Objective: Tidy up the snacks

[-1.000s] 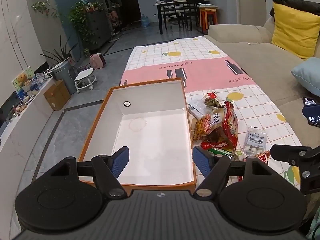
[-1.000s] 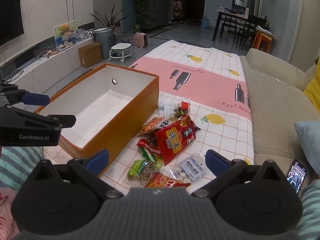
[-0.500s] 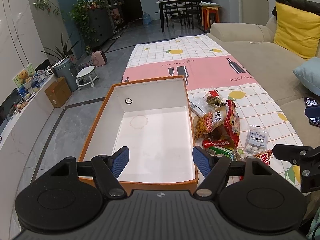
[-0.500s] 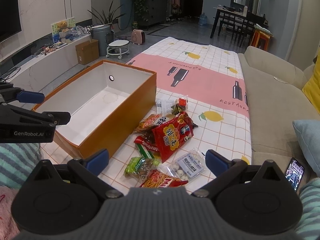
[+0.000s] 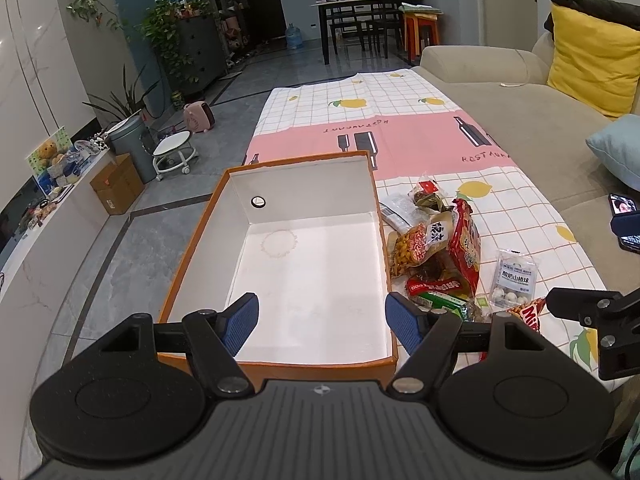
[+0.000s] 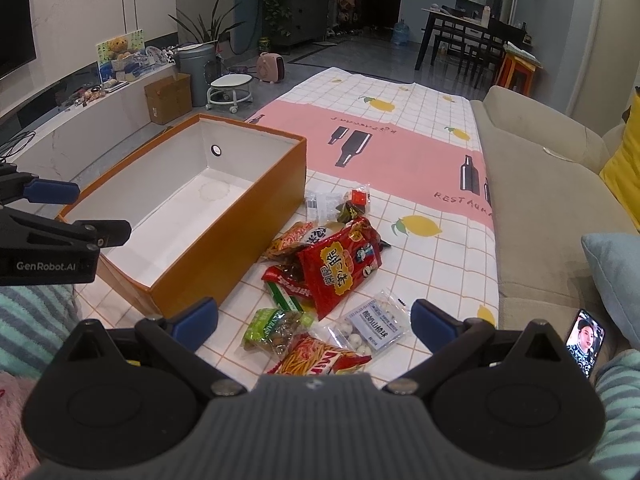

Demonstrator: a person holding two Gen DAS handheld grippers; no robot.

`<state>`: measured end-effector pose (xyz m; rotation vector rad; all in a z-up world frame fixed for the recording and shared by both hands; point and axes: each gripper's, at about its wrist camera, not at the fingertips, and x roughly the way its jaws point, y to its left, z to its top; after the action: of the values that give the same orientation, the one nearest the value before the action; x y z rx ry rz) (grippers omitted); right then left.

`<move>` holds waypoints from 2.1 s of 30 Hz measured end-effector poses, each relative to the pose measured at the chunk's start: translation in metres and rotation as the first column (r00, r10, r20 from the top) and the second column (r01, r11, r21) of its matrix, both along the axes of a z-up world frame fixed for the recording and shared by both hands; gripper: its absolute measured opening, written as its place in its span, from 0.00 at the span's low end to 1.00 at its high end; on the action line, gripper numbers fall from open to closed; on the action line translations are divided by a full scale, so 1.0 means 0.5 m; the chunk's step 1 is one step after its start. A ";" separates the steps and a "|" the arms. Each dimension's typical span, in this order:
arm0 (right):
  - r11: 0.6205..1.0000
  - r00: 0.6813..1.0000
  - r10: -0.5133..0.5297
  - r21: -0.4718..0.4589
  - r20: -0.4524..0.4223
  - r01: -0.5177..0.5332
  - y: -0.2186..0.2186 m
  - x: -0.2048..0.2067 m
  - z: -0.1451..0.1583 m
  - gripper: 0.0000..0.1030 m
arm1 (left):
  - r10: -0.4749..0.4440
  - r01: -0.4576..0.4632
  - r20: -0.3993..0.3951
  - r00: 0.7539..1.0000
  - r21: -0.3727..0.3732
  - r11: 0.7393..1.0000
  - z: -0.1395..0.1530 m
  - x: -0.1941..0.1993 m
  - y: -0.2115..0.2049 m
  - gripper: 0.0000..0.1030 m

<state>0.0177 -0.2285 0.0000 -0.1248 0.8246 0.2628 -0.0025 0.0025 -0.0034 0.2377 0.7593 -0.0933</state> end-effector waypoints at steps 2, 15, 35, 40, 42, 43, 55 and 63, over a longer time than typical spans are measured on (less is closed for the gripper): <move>1.000 1.000 0.000 -0.001 0.000 0.000 0.000 0.000 -0.001 0.96 | 0.002 -0.002 -0.002 1.000 0.001 1.000 0.000 0.000 0.000 0.83; 1.000 1.000 0.006 -0.006 -0.007 -0.006 0.006 0.005 -0.006 0.96 | -0.007 0.006 -0.012 1.000 -0.009 1.000 0.000 -0.002 -0.002 0.82; 1.000 1.000 0.009 -0.008 -0.006 -0.009 0.009 0.005 -0.009 0.96 | -0.008 0.007 -0.022 1.000 -0.013 1.000 -0.001 0.000 -0.002 0.82; 1.000 1.000 0.010 -0.007 -0.008 -0.010 0.010 0.006 -0.010 0.96 | -0.010 0.009 -0.025 1.000 -0.017 1.000 -0.001 0.000 -0.003 0.82; 1.000 1.000 0.010 -0.007 -0.008 -0.010 0.010 0.006 -0.010 0.96 | -0.011 0.010 -0.025 1.000 -0.018 1.000 0.000 0.000 -0.003 0.82; 1.000 1.000 0.010 -0.007 -0.008 -0.010 0.010 0.006 -0.010 0.96 | -0.010 0.010 -0.025 1.000 -0.018 1.000 0.000 0.000 -0.003 0.82; 0.999 1.000 0.007 0.038 -0.003 -0.006 0.001 0.005 -0.017 0.96 | -0.067 0.066 -0.023 0.997 -0.038 0.997 0.006 -0.005 -0.019 0.82; 0.998 0.998 -0.014 0.052 -0.066 0.017 -0.032 0.022 -0.047 0.84 | -0.209 0.200 -0.053 0.977 -0.131 0.971 -0.007 -0.010 -0.051 0.64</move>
<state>0.0287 -0.2444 -0.0235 -0.0606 0.8824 0.2750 -0.0077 -0.0231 -0.0069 0.1938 0.7901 -0.3449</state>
